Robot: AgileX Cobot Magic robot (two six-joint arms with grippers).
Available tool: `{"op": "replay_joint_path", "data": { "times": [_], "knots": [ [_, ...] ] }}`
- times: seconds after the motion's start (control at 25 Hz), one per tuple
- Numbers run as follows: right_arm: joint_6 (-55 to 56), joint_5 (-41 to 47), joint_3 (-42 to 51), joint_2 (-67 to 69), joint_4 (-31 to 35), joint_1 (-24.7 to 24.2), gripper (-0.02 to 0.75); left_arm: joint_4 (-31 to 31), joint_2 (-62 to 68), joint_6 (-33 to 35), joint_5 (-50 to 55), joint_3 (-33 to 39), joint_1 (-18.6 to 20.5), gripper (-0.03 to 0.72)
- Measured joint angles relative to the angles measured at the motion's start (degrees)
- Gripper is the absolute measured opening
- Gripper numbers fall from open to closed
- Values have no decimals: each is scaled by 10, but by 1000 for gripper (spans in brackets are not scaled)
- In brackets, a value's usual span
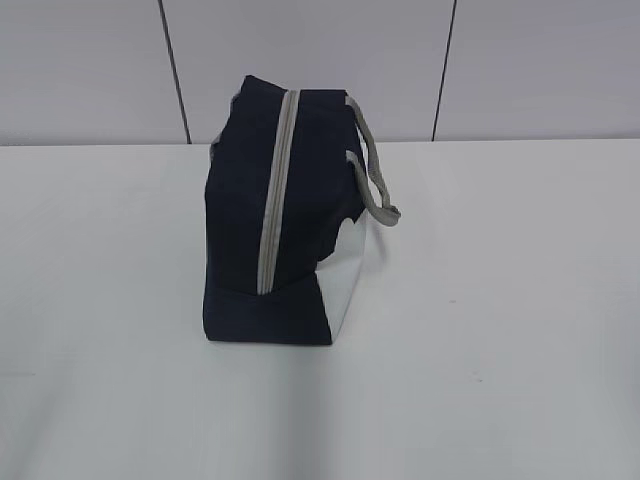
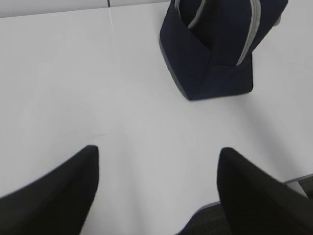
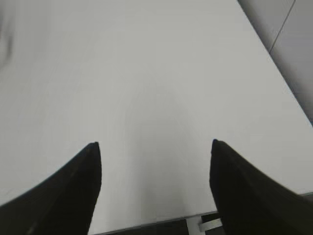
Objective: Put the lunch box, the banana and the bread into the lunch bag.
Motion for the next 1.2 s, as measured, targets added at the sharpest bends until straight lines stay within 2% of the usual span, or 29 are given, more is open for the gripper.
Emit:
{"op": "replay_joint_path", "data": {
  "times": [0.12,1.2],
  "knots": [
    [0,0,0,-21,-2,-13,512,0,0,0,0,0,3,508],
    [0,1,0,-24,-6,-10,512,-1,-1,0,0,0,3,486]
  ]
}}
